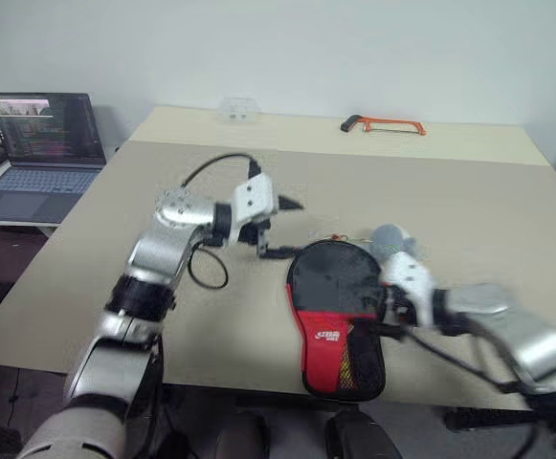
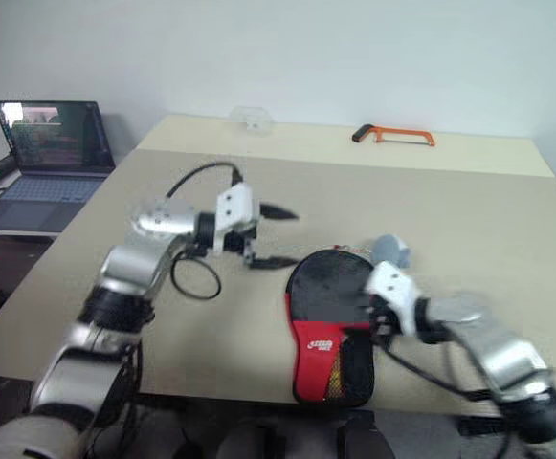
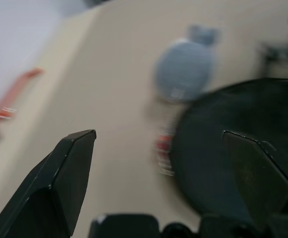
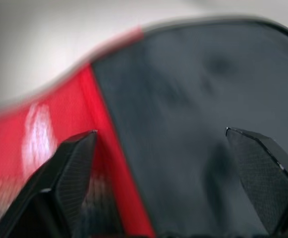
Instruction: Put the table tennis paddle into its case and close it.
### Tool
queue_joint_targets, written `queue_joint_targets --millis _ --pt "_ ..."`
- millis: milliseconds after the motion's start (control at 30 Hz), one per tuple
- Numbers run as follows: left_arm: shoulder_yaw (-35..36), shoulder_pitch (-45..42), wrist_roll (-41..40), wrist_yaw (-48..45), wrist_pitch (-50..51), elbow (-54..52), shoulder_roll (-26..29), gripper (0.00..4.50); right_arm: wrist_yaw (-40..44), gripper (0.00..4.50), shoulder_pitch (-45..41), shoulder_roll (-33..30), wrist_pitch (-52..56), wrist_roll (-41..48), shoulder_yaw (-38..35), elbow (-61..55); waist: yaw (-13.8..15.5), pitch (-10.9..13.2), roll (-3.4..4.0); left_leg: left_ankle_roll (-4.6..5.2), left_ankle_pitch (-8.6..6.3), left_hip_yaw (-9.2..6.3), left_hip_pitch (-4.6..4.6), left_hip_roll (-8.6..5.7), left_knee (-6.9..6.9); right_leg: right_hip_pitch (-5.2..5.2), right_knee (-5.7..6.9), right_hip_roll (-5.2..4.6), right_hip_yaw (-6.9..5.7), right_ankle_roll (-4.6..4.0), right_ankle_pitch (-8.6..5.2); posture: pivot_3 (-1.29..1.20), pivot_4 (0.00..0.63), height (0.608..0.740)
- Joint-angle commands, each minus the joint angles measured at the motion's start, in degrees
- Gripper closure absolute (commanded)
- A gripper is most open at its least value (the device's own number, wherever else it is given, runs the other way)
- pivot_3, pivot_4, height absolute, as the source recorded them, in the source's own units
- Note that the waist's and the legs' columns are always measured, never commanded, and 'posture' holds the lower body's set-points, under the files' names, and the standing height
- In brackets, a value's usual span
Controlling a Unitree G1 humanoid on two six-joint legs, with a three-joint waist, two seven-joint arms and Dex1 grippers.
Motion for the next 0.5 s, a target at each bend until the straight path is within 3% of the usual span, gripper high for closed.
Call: queue_joint_targets --millis 33,200,367,500 --pt "0.5 1.47 -1.24 3.71 1.8 -4.28 -1.44 0.05 5.29 0.0 -3.41 -4.53 4.4 9.51 -8.73 -5.66 0.02 0.05 -0.08 0.0 0.0 -0.03 -0.01 0.04 -0.01 0.0 -0.01 0.07 -0.03 0.0 0.0 0.0 0.15 0.74" --pt "-3.57 6.3 1.42 9.16 0.24 -3.97 -6.57 0.05 3.37 0.0 -11.36 -6.84 6.03 11.81 -12.38 -0.41 -0.21 0.05 -0.08 0.0 0.0 0.03 0.11 -0.07 -0.28 0.0 -0.09 0.02 0.17 0.0 0.01 0.0 0.15 0.74" --pt "-8.88 8.14 3.93 11.86 2.88 -6.53 -9.86 0.05 -6.51 0.0 -17.77 -3.96 10.12 2.7 -2.29 9.08 -0.1 0.07 -0.11 0.01 0.01 0.1 0.07 -0.09 -0.3 -0.08 -0.11 -0.01 0.27 -0.01 0.01 0.0 0.15 0.74" --pt "-9.96 8.77 3.88 14.57 4.67 -7.67 -12.37 0.05 -14.71 0.0 -21.28 2.13 14.59 -0.71 -0.5 15.12 -0.03 0.08 -0.09 0.01 0.01 0.16 0.0 -0.08 -0.39 -0.17 -0.14 -0.01 0.31 -0.01 0.01 0.0 0.15 0.74"
